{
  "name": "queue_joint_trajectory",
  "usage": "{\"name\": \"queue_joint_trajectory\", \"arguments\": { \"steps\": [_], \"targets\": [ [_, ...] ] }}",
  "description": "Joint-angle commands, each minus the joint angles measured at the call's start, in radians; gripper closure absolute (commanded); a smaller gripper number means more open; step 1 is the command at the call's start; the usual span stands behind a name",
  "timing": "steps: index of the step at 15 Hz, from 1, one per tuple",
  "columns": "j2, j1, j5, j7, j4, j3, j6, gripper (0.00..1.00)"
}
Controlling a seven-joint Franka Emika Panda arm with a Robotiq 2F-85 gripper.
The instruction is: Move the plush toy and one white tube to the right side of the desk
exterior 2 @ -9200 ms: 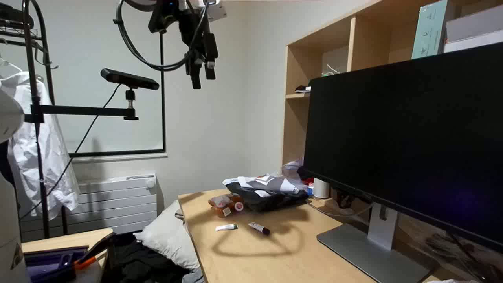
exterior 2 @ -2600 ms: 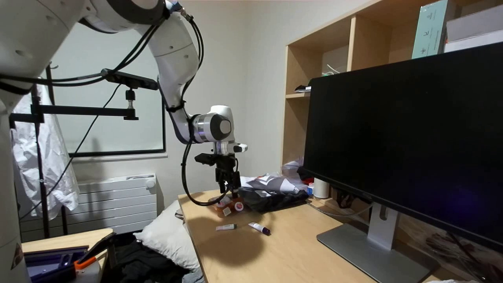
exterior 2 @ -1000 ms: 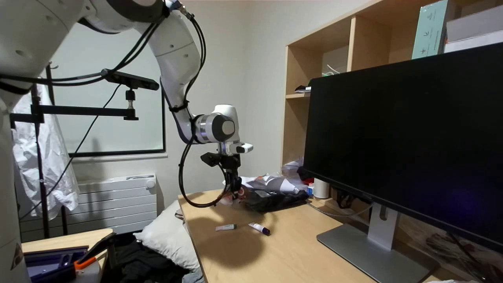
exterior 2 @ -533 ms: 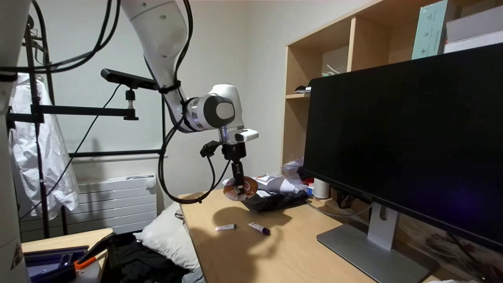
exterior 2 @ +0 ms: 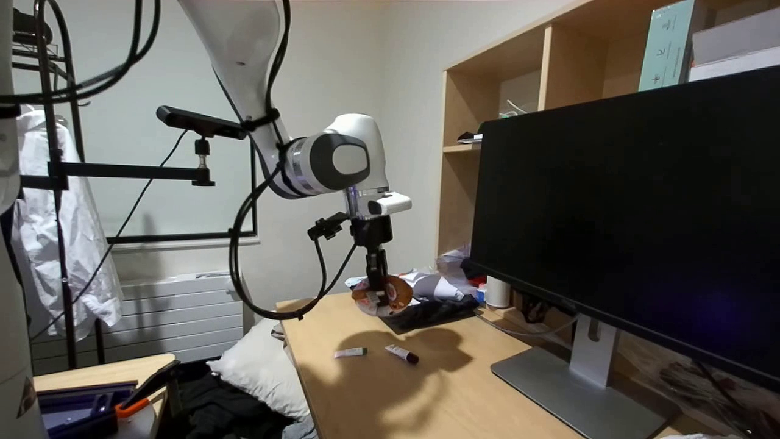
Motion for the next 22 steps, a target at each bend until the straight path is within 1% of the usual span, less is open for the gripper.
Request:
{"name": "queue_joint_trajectory", "arguments": {
  "steps": [1, 4, 5, 6, 9, 10, 12, 16, 19, 22],
  "targets": [
    [0.036, 0.006, 0.041, -0.087, -0.007, 0.099, -0.053, 0.91],
    [0.077, 0.004, 0.033, -0.136, 0.049, 0.13, -0.161, 0.91],
    [0.078, -0.004, 0.018, -0.136, 0.062, 0.121, -0.195, 0.91],
    [0.069, -0.018, 0.039, -0.167, 0.072, 0.118, -0.222, 0.91],
    [0.047, -0.047, 0.005, -0.168, 0.11, 0.079, -0.28, 0.91],
    [0.048, -0.063, 0.008, -0.187, 0.129, 0.068, -0.302, 0.91],
    [0.061, -0.092, 0.032, -0.24, 0.176, 0.052, -0.371, 0.91],
    [0.068, -0.139, 0.0, -0.267, 0.239, 0.007, -0.492, 0.91],
    [0.069, -0.185, -0.013, -0.276, 0.289, -0.039, -0.531, 0.91],
    [0.073, -0.234, 0.02, -0.318, 0.336, -0.074, -0.554, 0.91]
  ]
}}
